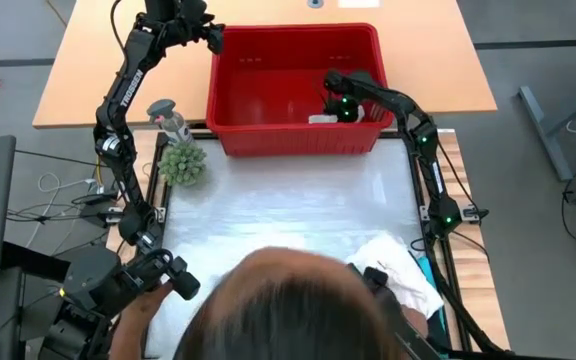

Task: Fold Laundry from Bin
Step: Fold the white boxers

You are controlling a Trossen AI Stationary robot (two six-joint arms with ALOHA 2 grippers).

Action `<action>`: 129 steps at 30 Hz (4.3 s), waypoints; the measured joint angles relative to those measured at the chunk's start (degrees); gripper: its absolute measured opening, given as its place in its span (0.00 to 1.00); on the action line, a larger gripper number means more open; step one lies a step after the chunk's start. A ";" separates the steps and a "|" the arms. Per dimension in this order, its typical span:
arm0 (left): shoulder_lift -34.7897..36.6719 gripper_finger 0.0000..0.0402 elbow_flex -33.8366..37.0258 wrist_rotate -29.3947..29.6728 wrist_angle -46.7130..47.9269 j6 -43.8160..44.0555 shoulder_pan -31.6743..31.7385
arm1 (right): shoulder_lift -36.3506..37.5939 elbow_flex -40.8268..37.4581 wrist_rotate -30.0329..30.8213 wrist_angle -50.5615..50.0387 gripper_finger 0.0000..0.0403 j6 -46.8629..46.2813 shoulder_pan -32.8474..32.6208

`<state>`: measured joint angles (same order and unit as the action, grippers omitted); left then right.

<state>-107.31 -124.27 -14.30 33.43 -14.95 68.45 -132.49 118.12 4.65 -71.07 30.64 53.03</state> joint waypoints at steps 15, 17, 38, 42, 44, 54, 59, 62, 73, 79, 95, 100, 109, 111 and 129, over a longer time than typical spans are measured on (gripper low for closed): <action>0.00 0.48 0.00 -6.53 -0.87 4.73 0.00 | 8.14 14.36 -1.84 2.04 0.04 -5.34 1.06; 0.00 0.48 -0.02 -8.51 -0.85 5.34 0.00 | 9.87 14.36 -1.88 2.05 0.04 -6.98 1.02; 0.00 0.48 -0.02 -12.90 -0.76 7.40 -0.75 | 24.28 14.36 -3.31 19.34 0.04 -11.91 -14.56; 0.00 0.48 -0.02 -19.22 0.07 7.55 -1.25 | 27.68 14.36 -3.34 26.61 0.04 -9.52 -19.31; 0.01 0.48 -0.02 -22.44 0.72 8.34 -1.87 | 29.48 14.36 -4.75 28.47 0.04 -8.41 -21.73; 0.56 0.48 -0.02 -42.21 5.21 18.93 -9.04 | 36.26 14.40 -23.39 18.89 0.04 -10.18 -34.36; 4.71 0.48 -0.02 -42.47 7.47 21.16 -15.37 | 36.08 14.40 -24.25 11.13 0.04 -11.18 -39.36; 8.39 0.48 -0.04 -39.17 10.85 20.27 -19.75 | 34.35 14.43 -24.42 6.75 0.04 -11.18 -41.24; 22.43 0.48 -0.09 -11.93 23.25 15.53 -37.94 | 27.64 -6.53 -42.40 21.09 0.04 -11.16 -42.01; 25.09 0.48 -0.09 -4.57 24.03 18.70 -46.15 | 19.11 -17.16 -45.27 39.16 0.10 -24.98 -42.45; 27.58 0.48 5.32 13.53 47.48 20.34 -60.69 | 12.60 -16.27 -50.30 41.58 0.15 -37.44 -50.41; 36.84 0.48 23.97 18.97 34.77 26.72 -64.09 | 19.91 -15.34 -43.58 32.31 0.15 -34.73 -51.23; 49.40 0.48 68.14 16.27 -5.09 37.75 -63.79 | 27.04 -15.45 -15.35 18.42 0.15 -21.93 -52.86; 49.44 0.48 73.57 18.72 -6.89 41.18 -63.80 | 26.56 -15.45 -15.74 21.15 0.15 -20.54 -52.34; 49.13 0.48 92.65 21.94 -12.13 61.97 -63.28 | 8.95 -15.54 -27.02 39.42 0.51 -12.51 -47.38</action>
<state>-58.17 -31.62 7.64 21.30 47.03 5.17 -123.55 102.59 -22.36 -31.65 18.14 5.65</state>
